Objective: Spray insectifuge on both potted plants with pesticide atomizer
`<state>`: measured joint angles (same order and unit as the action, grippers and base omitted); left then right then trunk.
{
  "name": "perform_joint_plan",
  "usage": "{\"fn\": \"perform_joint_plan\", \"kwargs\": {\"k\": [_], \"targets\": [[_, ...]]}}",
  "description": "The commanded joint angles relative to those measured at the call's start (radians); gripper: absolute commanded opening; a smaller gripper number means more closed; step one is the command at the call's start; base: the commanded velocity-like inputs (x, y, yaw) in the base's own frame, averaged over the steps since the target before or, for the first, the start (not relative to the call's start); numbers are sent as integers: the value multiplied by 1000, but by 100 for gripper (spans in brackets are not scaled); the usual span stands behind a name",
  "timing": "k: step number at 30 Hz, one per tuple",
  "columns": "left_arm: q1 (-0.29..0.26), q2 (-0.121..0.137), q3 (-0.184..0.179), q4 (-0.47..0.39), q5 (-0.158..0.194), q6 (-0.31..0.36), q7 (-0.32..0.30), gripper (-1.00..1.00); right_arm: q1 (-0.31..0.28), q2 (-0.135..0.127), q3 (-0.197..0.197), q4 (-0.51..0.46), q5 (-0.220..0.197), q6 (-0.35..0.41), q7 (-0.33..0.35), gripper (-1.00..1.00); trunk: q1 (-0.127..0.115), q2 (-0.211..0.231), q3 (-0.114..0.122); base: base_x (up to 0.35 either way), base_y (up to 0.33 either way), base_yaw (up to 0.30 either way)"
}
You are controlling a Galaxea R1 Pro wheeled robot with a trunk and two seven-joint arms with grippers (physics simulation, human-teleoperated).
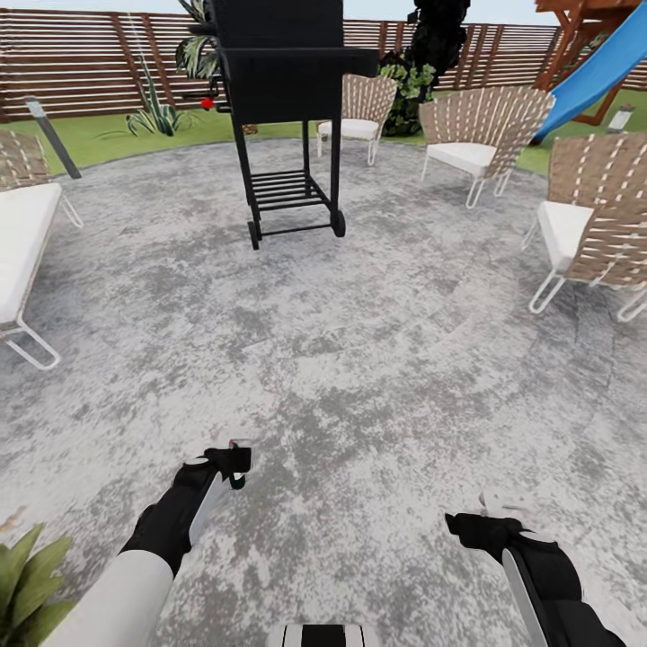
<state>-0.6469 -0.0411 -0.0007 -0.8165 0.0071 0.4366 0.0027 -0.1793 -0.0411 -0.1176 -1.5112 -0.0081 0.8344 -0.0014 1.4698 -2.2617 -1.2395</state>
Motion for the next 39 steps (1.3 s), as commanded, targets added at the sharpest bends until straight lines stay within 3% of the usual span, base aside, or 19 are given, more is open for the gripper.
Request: {"fn": "perform_joint_plan", "kwargs": {"k": [1,33,39], "targets": [[0,0,0,-1,1,5,0,-100,0,0,0,-1,-1,5,0,100,0,0,-1,0,0,257],[0,0,-3,-1,1,7,0,-100,0,0,-1,-1,-1,5,0,100,0,0,7,0,0,260],[0,0,-2,-2,1,7,0,-100,0,-2,-2,-1,-1,5,0,100,0,0,8,0,0,91]]}}
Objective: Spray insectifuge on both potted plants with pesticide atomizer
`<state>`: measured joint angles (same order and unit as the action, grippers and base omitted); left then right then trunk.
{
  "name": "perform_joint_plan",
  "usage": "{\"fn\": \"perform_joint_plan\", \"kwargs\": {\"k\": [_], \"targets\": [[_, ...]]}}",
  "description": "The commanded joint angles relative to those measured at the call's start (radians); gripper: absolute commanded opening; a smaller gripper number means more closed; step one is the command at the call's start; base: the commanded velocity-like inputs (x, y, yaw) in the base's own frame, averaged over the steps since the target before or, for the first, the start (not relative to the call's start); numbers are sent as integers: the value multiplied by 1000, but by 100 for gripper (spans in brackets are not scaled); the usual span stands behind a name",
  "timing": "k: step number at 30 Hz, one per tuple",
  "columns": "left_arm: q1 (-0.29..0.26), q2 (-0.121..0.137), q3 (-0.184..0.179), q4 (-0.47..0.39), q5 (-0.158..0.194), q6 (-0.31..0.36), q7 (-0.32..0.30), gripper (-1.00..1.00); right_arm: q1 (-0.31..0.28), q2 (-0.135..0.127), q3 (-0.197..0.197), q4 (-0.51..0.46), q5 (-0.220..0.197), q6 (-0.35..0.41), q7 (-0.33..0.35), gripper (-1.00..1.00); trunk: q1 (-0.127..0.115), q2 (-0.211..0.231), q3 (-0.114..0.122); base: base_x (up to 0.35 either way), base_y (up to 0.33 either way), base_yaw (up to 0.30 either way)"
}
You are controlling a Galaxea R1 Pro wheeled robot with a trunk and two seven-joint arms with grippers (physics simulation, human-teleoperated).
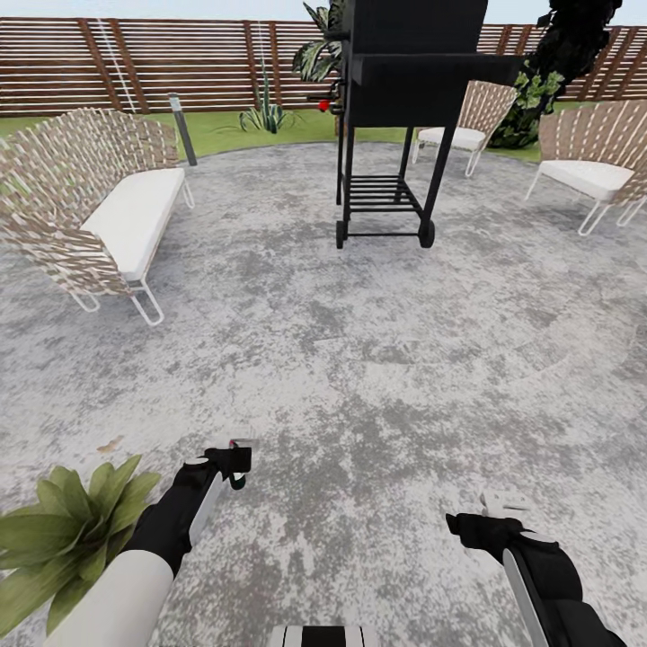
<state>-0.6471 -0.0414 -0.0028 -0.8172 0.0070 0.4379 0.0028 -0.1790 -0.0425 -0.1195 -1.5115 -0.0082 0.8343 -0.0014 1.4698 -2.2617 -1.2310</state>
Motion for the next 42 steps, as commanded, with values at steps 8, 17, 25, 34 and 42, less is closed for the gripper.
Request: {"fn": "perform_joint_plan", "kwargs": {"k": [8,17,25,34,42], "targets": [[1,-1,-3,-2,1,5,0,-100,0,0,0,-1,-1,5,0,100,0,0,-1,0,-1,115],[1,-2,-3,-2,1,5,0,-100,0,0,0,-1,-1,5,0,100,0,0,-1,0,-225,263],[1,-2,-2,-2,1,5,0,-100,0,0,0,-1,-1,5,0,100,0,0,-1,0,-190,268],[1,-2,-2,-2,1,5,0,-100,0,0,0,-1,-1,5,0,100,0,0,-1,0,-48,268],[1,-2,-3,-2,1,5,0,-100,0,0,0,-1,-1,5,0,100,0,0,-1,0,-1,268]]}}
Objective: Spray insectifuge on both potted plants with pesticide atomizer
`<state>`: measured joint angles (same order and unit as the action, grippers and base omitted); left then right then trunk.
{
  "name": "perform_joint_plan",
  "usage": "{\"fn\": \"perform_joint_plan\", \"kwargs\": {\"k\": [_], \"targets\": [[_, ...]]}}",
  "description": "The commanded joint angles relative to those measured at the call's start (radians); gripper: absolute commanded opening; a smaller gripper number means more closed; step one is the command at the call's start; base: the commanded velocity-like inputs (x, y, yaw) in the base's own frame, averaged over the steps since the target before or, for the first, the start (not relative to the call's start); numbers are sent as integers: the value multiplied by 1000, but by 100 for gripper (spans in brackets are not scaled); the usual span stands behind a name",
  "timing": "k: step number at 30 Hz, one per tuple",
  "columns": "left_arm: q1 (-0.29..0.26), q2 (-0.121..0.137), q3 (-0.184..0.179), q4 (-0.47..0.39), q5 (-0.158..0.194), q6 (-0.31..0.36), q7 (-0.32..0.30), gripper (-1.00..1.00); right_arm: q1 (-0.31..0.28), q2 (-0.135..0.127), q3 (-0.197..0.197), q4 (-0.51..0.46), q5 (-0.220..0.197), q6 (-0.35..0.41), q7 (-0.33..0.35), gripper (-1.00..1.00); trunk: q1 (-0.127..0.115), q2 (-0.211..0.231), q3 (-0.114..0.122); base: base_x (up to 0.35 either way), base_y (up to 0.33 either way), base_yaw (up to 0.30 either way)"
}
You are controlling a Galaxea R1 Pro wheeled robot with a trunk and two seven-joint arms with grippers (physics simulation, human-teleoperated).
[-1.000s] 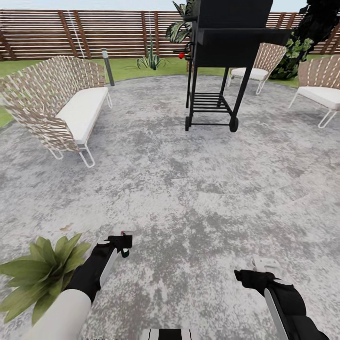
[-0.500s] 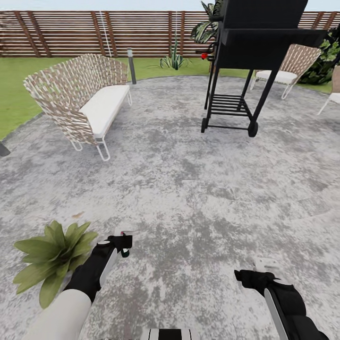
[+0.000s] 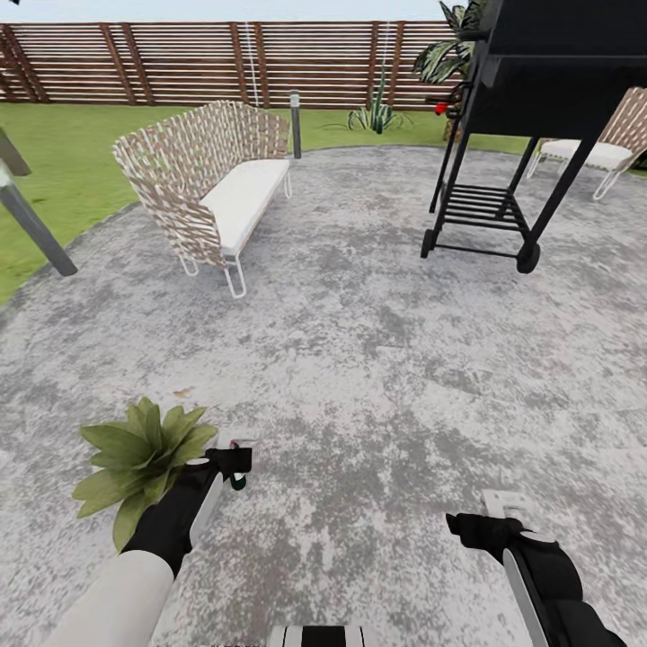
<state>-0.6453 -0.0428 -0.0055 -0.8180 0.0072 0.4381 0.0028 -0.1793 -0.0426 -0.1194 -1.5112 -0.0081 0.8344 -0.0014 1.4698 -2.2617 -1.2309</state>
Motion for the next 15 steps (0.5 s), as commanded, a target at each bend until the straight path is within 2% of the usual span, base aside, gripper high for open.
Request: {"fn": "perform_joint_plan", "kwargs": {"k": [1,8,15], "targets": [[0,0,-1,-1,0,5,0,-100,0,0,0,-1,-1,5,0,100,0,0,-1,0,0,268],[0,0,-1,-1,0,5,0,-100,0,0,0,-1,-1,5,0,100,0,0,-1,-2,-38,268],[0,0,1,-1,0,5,0,-100,0,0,0,-1,-1,5,0,100,0,0,-1,-119,-227,268]]}}
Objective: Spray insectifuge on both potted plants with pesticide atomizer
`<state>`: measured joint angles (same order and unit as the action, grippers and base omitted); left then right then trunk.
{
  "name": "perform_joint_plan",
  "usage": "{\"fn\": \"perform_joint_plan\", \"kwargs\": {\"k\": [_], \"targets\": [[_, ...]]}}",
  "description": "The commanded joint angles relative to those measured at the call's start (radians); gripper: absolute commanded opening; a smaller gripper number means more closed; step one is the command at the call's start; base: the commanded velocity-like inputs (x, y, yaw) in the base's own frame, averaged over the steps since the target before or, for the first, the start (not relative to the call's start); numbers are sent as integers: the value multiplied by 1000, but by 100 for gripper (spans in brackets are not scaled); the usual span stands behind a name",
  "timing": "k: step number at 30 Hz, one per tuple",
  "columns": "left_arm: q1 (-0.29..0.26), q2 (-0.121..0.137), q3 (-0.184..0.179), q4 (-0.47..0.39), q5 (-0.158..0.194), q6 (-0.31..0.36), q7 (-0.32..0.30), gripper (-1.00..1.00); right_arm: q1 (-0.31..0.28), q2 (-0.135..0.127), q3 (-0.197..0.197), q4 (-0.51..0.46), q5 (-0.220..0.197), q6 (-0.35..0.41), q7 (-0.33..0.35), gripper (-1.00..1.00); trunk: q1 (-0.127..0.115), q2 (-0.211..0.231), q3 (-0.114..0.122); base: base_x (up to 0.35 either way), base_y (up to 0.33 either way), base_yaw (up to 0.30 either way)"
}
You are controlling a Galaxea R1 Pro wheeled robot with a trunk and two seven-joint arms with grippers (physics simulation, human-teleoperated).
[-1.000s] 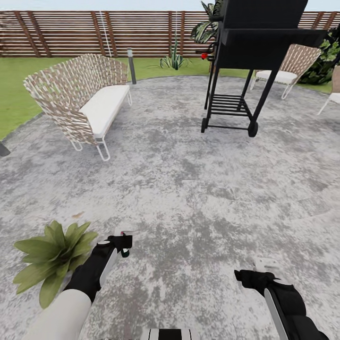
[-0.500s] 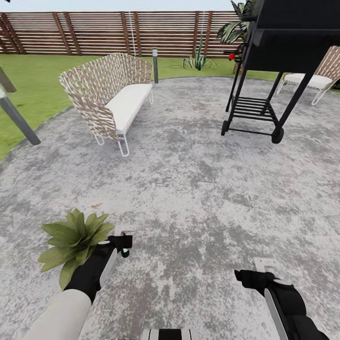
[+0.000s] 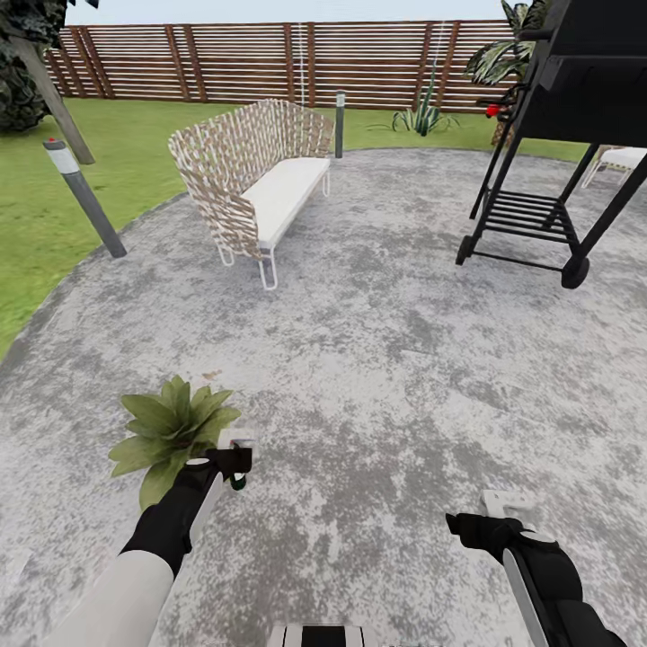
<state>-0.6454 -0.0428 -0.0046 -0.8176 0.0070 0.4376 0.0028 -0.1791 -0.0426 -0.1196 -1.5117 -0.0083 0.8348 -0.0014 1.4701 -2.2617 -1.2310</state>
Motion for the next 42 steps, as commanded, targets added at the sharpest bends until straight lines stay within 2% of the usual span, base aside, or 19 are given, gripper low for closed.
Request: {"fn": "perform_joint_plan", "kwargs": {"k": [1,10,20,42], "targets": [[0,0,0,-2,1,6,0,-100,0,0,0,-1,-1,4,0,100,0,0,-1,-152,-253,268],[0,0,0,-1,1,6,0,-100,0,0,0,-1,-1,4,0,100,0,0,-1,-151,-236,198],[0,0,0,-1,1,6,0,-100,0,-2,0,-1,-1,4,0,100,0,0,-1,-14,-16,26],[0,0,-2,-1,1,6,0,-100,0,-2,0,-1,-1,4,0,100,0,0,-1,0,0,262]]}}
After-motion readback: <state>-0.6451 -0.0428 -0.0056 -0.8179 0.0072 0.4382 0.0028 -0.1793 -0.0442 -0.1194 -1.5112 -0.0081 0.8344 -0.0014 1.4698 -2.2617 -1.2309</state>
